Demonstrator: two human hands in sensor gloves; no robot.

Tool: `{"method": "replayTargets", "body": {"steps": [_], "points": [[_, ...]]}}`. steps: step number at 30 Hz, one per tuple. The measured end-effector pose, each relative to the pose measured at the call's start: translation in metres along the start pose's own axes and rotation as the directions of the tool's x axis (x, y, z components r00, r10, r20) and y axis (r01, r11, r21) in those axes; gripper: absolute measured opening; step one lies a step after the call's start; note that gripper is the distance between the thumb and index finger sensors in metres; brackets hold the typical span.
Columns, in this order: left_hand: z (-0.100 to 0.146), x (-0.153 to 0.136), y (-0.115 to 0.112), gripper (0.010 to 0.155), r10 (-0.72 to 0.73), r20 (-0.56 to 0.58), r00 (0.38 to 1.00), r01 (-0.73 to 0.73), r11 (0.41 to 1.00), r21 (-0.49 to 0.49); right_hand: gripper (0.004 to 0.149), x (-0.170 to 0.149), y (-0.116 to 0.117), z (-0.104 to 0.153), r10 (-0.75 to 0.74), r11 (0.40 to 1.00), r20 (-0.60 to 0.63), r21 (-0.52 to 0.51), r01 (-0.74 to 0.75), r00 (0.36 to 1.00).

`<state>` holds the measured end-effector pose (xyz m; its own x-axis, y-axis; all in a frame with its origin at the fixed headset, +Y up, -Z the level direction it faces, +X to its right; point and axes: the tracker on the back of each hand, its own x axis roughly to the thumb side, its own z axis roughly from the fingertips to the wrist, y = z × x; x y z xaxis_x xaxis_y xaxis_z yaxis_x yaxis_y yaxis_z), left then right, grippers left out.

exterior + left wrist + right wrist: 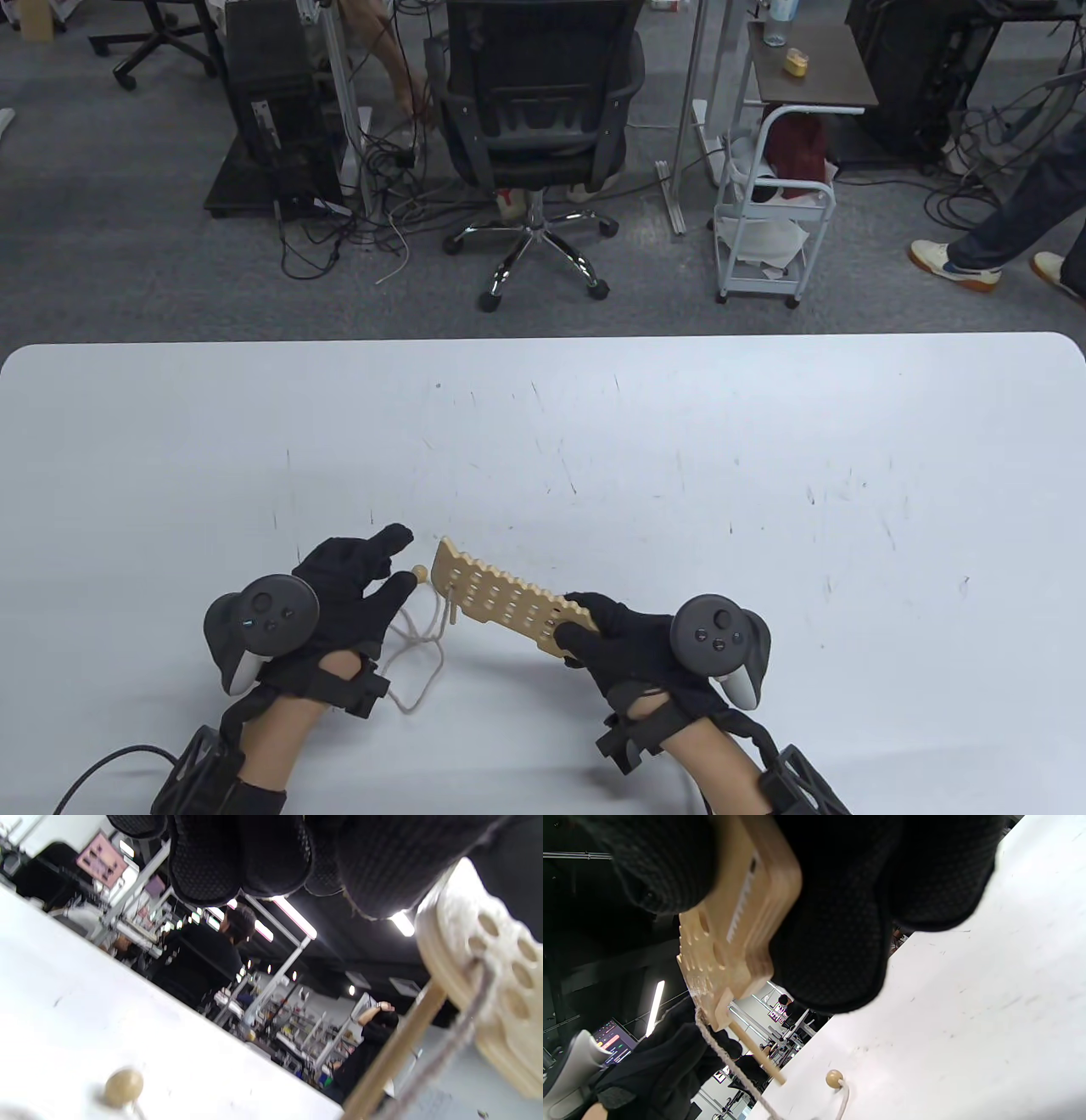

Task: Thread rope through all holes on crocodile lacing toy

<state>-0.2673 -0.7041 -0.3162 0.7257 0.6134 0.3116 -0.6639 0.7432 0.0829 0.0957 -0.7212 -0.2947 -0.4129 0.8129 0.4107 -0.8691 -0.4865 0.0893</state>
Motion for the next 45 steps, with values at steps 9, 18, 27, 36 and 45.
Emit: {"method": "replayTargets", "body": {"steps": [9,18,27,36,45], "points": [[-0.002,0.001,-0.027,0.06,0.044,-0.001,0.999,-0.043,0.978,-0.205,0.045,-0.001,0.002,-0.001,-0.058,0.998,-0.012,0.022,0.058,0.998],[-0.001,0.005,-0.047,0.05,0.175,0.004,0.985,-0.169,0.955,-0.244,0.046,0.0,0.007,-0.001,-0.087,0.994,-0.001,0.063,0.087,0.996],[-0.001,0.005,-0.037,0.047,0.17,0.011,0.985,-0.166,0.973,-0.161,0.046,0.0,0.007,-0.001,-0.097,0.994,-0.011,0.053,0.097,0.995],[-0.002,-0.003,-0.024,0.047,0.145,-0.012,0.989,-0.146,0.986,-0.078,0.046,-0.002,0.0,-0.001,-0.089,0.996,-0.033,0.002,0.09,0.995],[-0.001,-0.007,-0.011,0.047,0.138,-0.02,0.99,-0.138,0.99,-0.011,0.046,-0.008,-0.01,-0.001,-0.086,0.995,-0.059,-0.052,0.083,0.995]]}}
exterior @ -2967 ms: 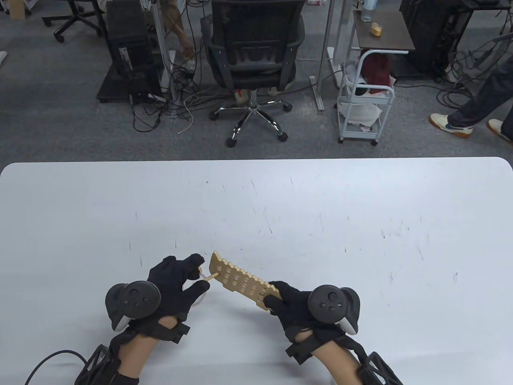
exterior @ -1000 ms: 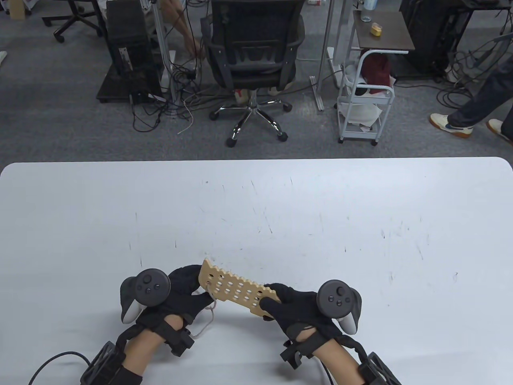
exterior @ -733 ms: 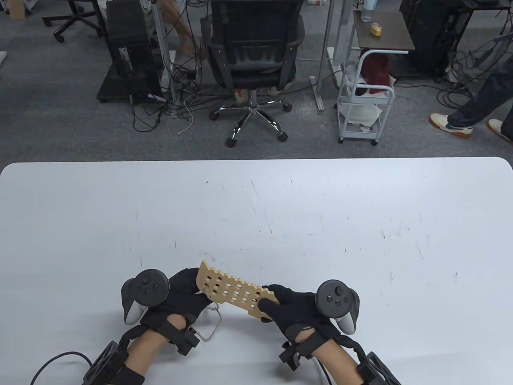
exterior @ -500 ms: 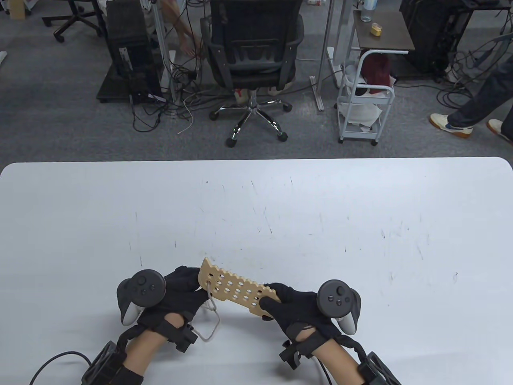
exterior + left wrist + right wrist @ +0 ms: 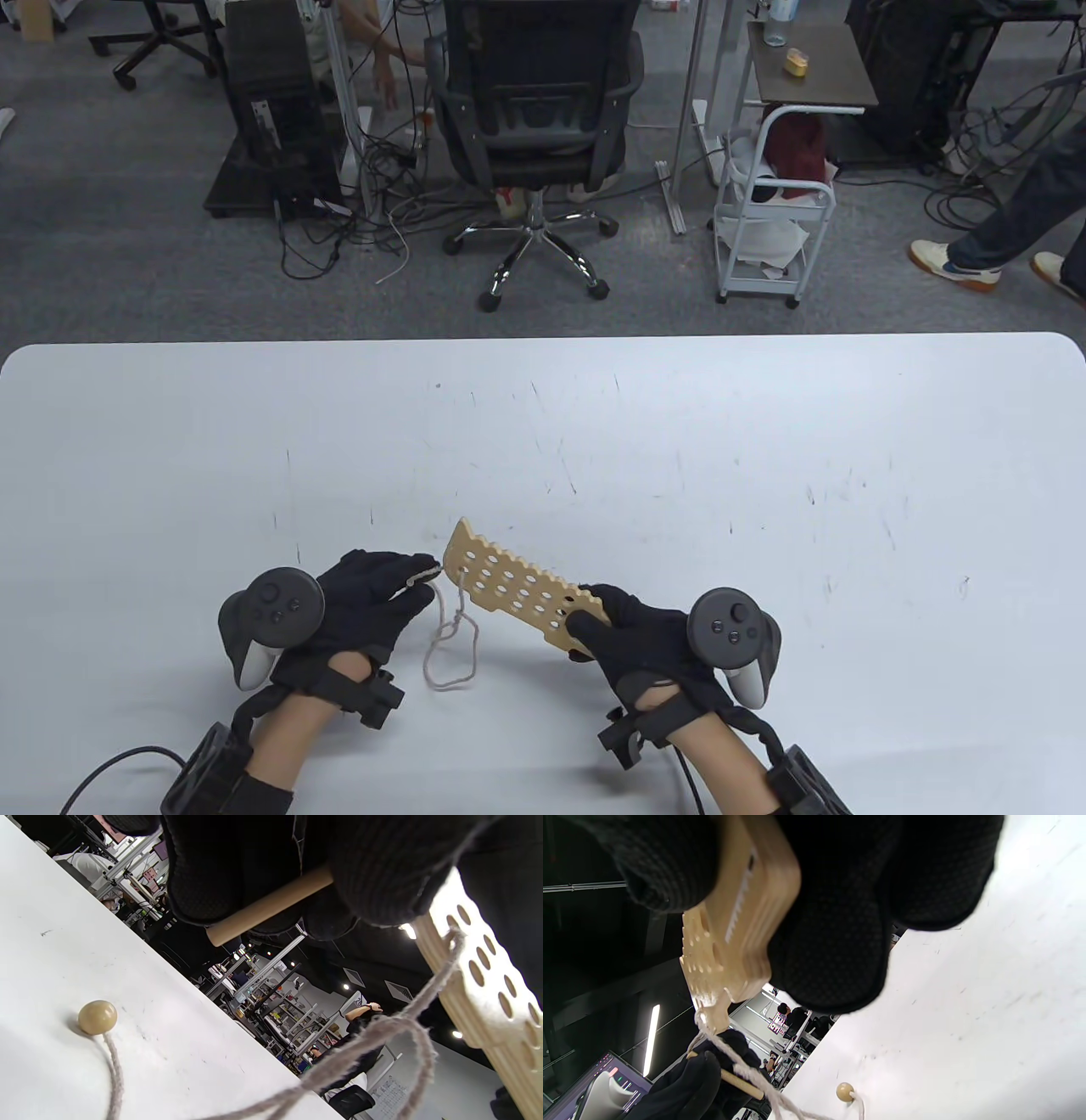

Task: Thread rope through all holes on crocodile lacing toy

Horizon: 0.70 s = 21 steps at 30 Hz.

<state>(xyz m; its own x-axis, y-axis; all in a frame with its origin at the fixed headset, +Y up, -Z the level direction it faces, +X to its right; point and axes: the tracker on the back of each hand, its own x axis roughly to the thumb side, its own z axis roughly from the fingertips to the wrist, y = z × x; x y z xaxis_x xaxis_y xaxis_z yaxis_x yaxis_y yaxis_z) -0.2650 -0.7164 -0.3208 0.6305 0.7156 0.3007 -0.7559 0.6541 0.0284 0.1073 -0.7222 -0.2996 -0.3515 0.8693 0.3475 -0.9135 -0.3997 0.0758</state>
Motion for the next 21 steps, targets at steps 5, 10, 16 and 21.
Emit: {"method": "replayTargets", "body": {"steps": [5,10,16,21], "points": [[0.001,-0.002,0.008,0.047,0.008,-0.005,1.0,-0.008,0.999,0.035,0.046,-0.002,-0.005,0.0,0.003,1.0,-0.012,-0.026,-0.004,1.0],[0.001,-0.004,0.015,0.047,0.018,-0.012,1.0,-0.017,0.997,0.069,0.046,-0.005,-0.01,-0.001,0.003,0.999,-0.029,-0.048,-0.005,1.0],[0.002,-0.007,0.022,0.047,0.03,-0.022,0.999,-0.028,0.995,0.098,0.046,-0.008,-0.015,-0.001,0.007,0.997,-0.05,-0.078,-0.011,0.999],[0.002,-0.01,0.026,0.047,0.039,-0.032,0.999,-0.035,0.992,0.119,0.046,-0.011,-0.019,-0.002,0.019,0.995,-0.076,-0.099,-0.027,0.997]]}}
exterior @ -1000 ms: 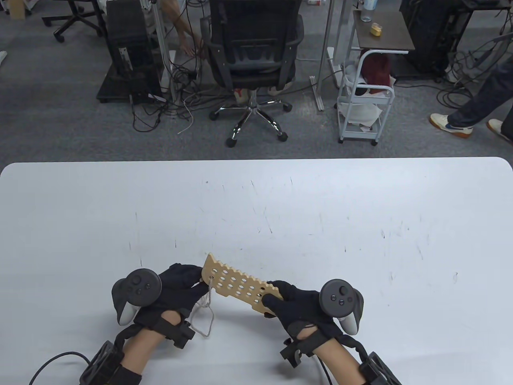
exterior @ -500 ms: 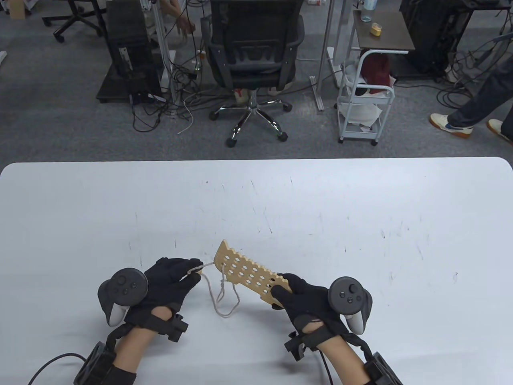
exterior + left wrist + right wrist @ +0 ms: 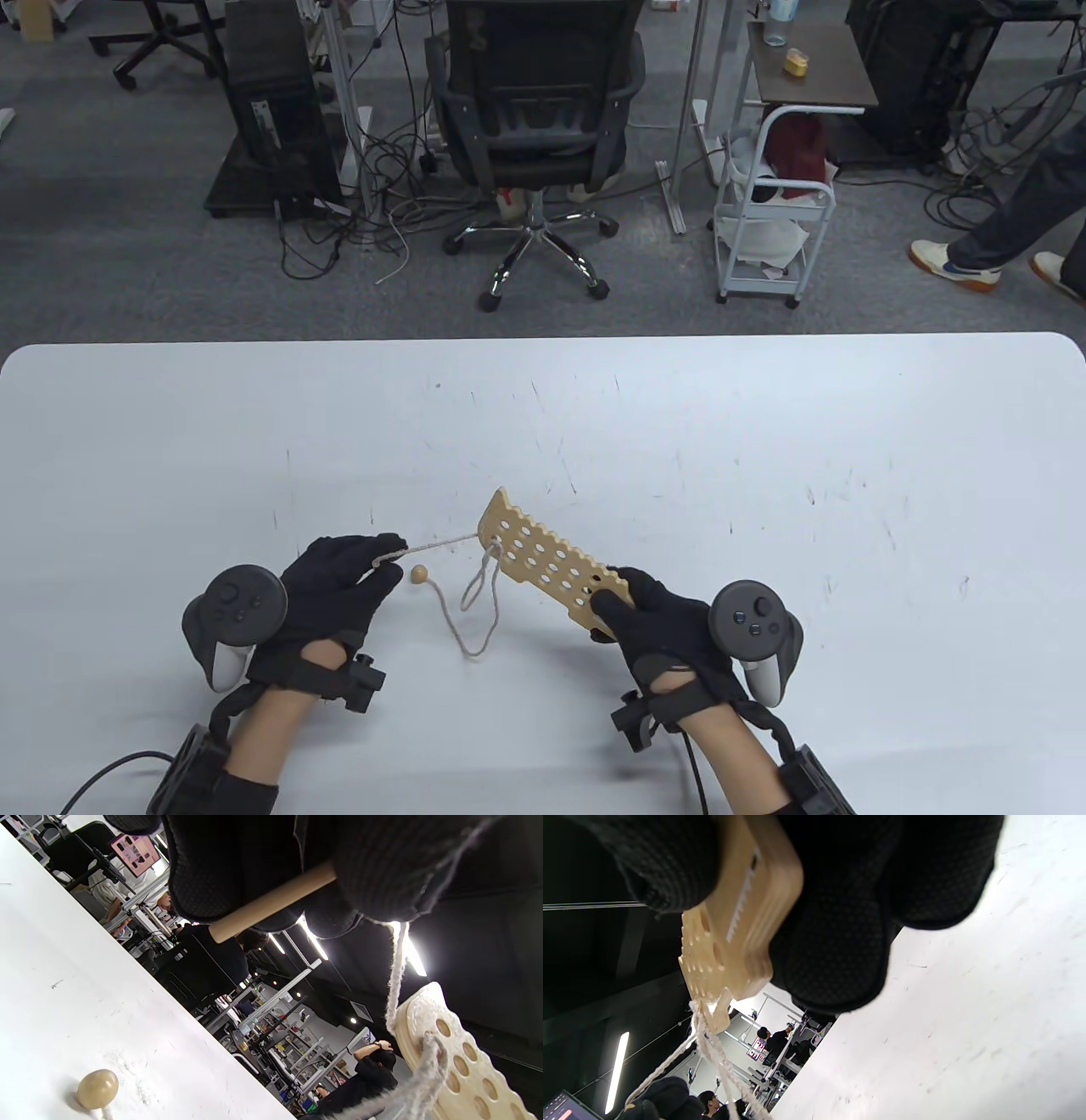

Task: Thread rope through all holes on crocodile lacing toy

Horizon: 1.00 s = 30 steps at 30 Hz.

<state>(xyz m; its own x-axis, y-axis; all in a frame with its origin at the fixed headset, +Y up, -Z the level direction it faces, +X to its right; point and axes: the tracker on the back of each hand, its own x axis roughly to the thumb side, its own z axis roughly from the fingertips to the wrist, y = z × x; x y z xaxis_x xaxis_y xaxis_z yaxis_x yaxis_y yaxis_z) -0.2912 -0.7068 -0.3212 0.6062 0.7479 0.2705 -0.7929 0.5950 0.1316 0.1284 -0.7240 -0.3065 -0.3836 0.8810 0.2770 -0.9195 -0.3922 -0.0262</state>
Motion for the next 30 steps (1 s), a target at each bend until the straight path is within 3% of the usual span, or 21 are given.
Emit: {"method": "replayTargets", "body": {"steps": [30], "points": [[0.0,-0.012,0.034,0.047,0.073,-0.051,0.996,-0.065,0.987,0.148,0.045,-0.018,-0.02,-0.005,0.047,0.993,-0.112,-0.1,-0.059,0.993]]}}
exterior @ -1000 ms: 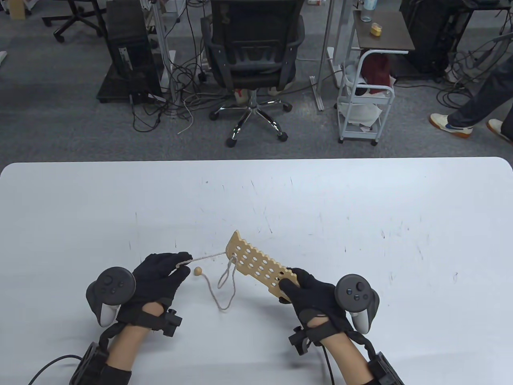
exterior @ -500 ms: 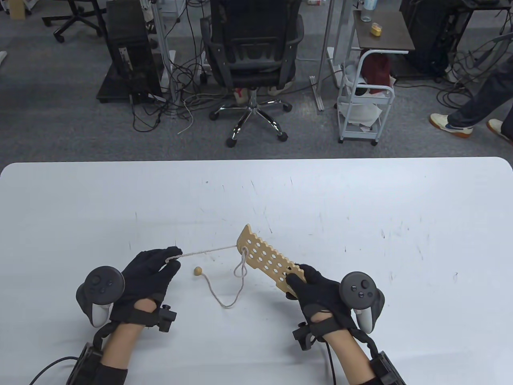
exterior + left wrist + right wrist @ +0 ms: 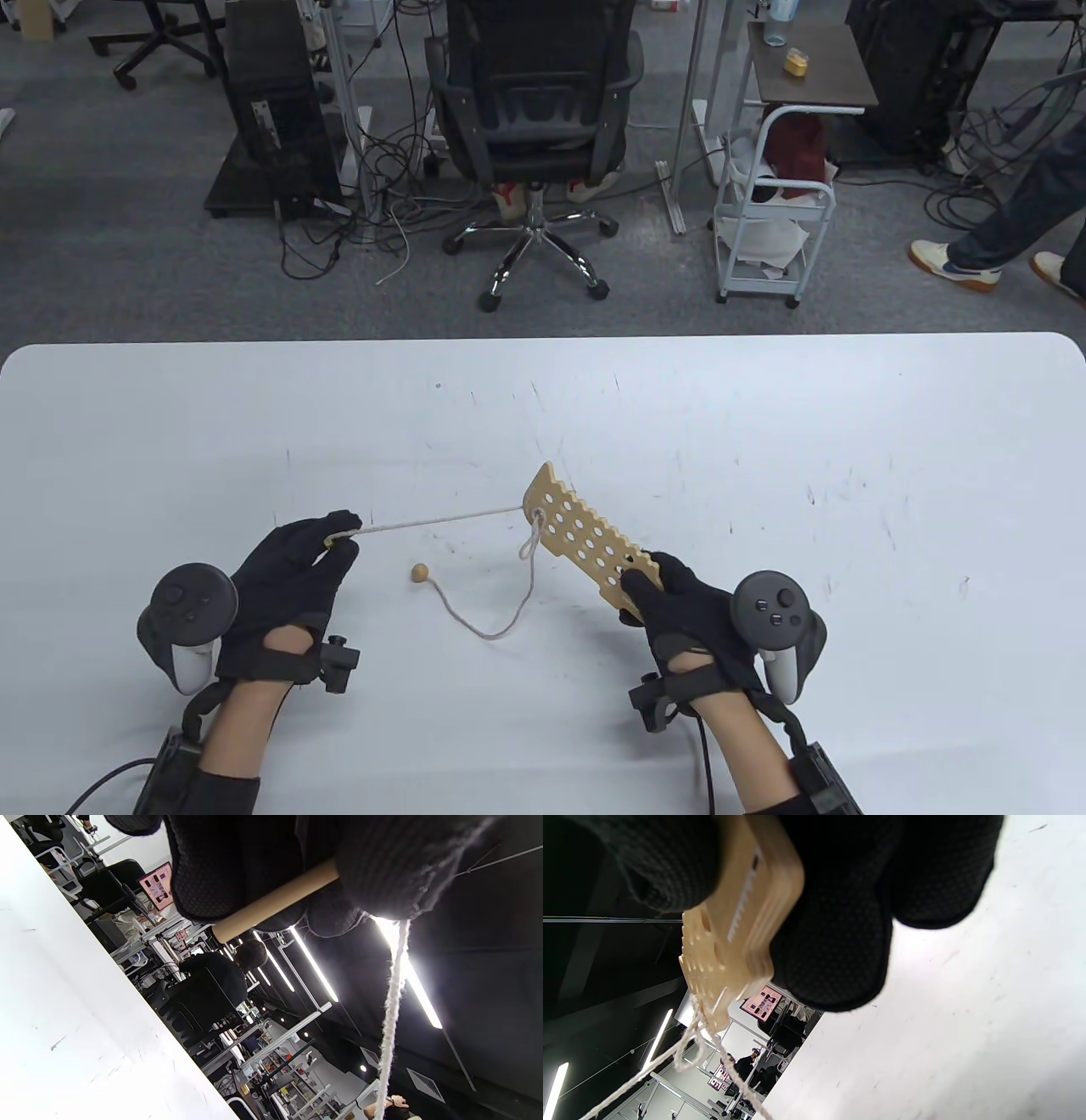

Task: Thread rope through all holes on crocodile lacing toy

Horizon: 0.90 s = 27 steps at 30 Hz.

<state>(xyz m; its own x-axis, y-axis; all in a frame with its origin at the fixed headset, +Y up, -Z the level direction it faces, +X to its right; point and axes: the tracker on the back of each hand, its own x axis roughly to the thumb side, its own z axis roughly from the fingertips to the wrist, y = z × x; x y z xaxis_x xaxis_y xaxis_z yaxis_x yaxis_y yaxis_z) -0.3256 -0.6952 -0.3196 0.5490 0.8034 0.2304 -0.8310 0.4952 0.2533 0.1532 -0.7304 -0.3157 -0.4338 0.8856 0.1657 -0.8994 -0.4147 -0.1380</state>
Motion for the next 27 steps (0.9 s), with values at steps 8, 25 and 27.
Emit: {"method": "replayTargets", "body": {"steps": [8,25,27], "points": [[-0.001,-0.002,0.009,0.046,0.018,-0.009,1.0,-0.017,0.999,0.039,0.045,-0.001,-0.003,-0.001,0.003,1.0,-0.016,-0.014,-0.003,1.0],[-0.002,-0.007,0.031,0.046,0.063,-0.037,0.997,-0.058,0.989,0.137,0.045,-0.008,-0.01,-0.003,0.017,0.999,-0.053,-0.045,-0.02,0.998],[-0.002,-0.008,0.033,0.046,0.068,-0.039,0.997,-0.062,0.988,0.144,0.045,-0.008,-0.01,-0.003,0.02,0.999,-0.055,-0.048,-0.022,0.998]]}}
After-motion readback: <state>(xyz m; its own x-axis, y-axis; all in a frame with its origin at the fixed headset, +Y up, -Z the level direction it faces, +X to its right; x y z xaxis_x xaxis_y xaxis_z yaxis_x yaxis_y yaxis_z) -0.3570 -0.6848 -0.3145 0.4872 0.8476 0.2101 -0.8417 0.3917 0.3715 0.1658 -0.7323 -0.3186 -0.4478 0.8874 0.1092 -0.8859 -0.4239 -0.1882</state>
